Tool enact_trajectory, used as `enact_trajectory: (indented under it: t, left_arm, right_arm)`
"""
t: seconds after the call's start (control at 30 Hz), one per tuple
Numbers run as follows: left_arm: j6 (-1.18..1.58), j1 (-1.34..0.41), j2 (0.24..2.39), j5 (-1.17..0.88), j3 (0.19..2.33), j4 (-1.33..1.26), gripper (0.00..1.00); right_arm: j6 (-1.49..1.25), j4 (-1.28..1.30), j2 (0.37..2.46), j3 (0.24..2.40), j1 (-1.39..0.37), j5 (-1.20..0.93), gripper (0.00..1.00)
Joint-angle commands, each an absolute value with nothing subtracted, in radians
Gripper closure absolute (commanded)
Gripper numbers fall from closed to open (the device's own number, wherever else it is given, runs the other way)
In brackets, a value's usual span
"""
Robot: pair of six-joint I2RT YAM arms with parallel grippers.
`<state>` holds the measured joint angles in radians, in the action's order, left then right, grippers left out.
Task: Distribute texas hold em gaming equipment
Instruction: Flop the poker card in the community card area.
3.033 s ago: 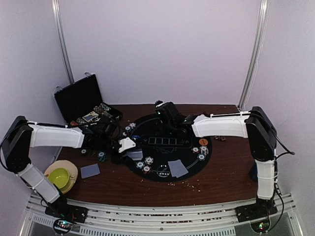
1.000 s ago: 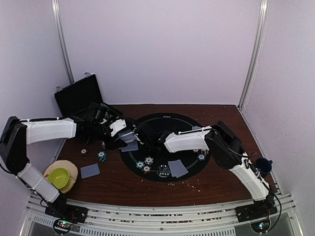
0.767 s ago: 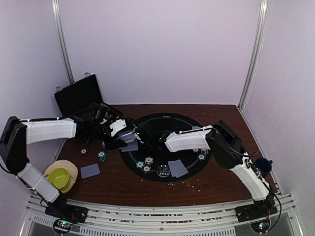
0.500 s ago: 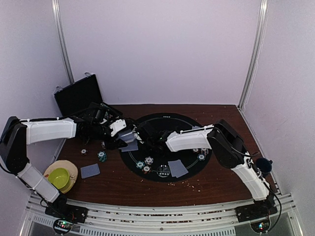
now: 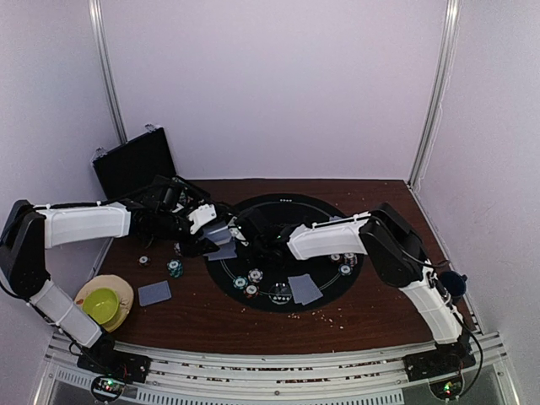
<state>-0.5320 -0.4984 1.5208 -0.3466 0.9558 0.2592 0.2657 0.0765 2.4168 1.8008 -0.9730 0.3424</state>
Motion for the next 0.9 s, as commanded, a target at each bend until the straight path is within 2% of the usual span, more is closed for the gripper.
enact_trajectory:
  t: [0.0, 0.33, 0.47, 0.67, 0.87]
  left_arm:
    - [-0.528, -0.494, 1.497, -0.356, 0.955, 0.219, 0.49]
    - [-0.536, -0.494, 1.484, -0.389, 0.944, 0.216, 0.49]
    - [-0.545, -0.496, 1.482, -0.411, 0.941, 0.219, 0.49]
    - [-0.559, -0.52, 1.488, -0.414, 0.93, 0.218, 0.48]
    - [-0.574, -0.551, 1.504, -0.41, 0.921, 0.217, 0.48]
  right_arm:
    - [0.231, 0.042, 2.316, 1.73, -0.979, 0.316, 0.19]
    - [0.101, 0.045, 2.153, 1.622, -0.937, 0.295, 0.08]
    - [-0.001, 0.037, 2.067, 1.549, -0.91, 0.235, 0.07]
    - [-0.216, 0.013, 1.938, 1.424, -0.849, 0.045, 0.08]
    - [-0.425, -0.162, 1.859, 1.291, -0.816, -0.271, 0.11]
